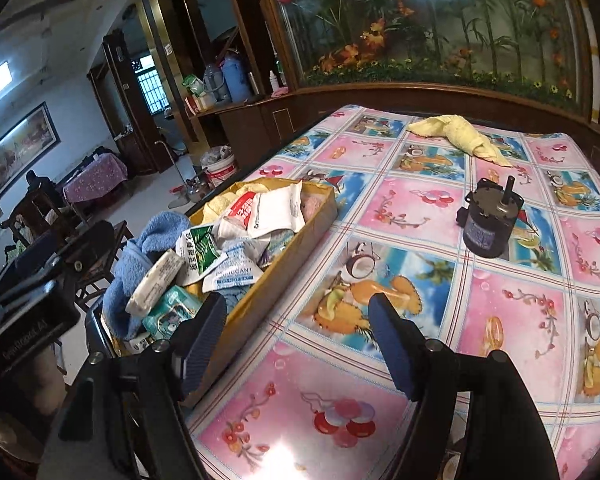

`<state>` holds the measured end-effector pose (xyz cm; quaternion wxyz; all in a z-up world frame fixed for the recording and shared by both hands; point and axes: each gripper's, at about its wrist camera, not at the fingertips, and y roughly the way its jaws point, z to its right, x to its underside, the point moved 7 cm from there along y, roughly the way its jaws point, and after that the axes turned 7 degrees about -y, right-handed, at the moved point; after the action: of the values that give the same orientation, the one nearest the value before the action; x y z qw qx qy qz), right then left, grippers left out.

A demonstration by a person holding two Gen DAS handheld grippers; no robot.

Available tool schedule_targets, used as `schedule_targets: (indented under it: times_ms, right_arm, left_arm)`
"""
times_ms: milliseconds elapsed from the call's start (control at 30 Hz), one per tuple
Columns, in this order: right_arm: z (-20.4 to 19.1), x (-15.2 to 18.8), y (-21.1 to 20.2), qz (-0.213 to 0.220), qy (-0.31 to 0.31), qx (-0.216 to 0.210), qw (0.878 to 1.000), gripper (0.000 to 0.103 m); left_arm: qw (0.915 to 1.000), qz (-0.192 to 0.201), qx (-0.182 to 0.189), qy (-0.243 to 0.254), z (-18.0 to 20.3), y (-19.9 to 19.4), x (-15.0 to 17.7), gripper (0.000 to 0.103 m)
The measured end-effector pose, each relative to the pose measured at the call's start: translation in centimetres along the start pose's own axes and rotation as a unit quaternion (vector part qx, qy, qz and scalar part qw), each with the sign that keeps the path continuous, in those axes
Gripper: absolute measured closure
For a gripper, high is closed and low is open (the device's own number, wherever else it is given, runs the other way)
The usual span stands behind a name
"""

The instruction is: Organize soft objects

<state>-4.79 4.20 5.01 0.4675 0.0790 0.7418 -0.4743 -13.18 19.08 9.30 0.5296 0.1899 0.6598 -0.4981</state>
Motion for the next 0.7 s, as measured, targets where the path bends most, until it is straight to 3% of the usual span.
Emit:
schedule_targets:
  times_ms: [267,700]
  right_arm:
    - [-0.9,2.4,-0.1,-0.016,0.005,-0.005,1.000,0.030]
    - [-3.9,3.3,0.8,-0.038,-0.023,-0.015,0.999,0.030]
  left_arm:
    - [0.9994,-0.032,0.003,-0.007,0.0,0.1,1.1,0.000]
    - [0.9981,-0.061,-0.003,-0.013,-0.8,1.3,2.1,0.000]
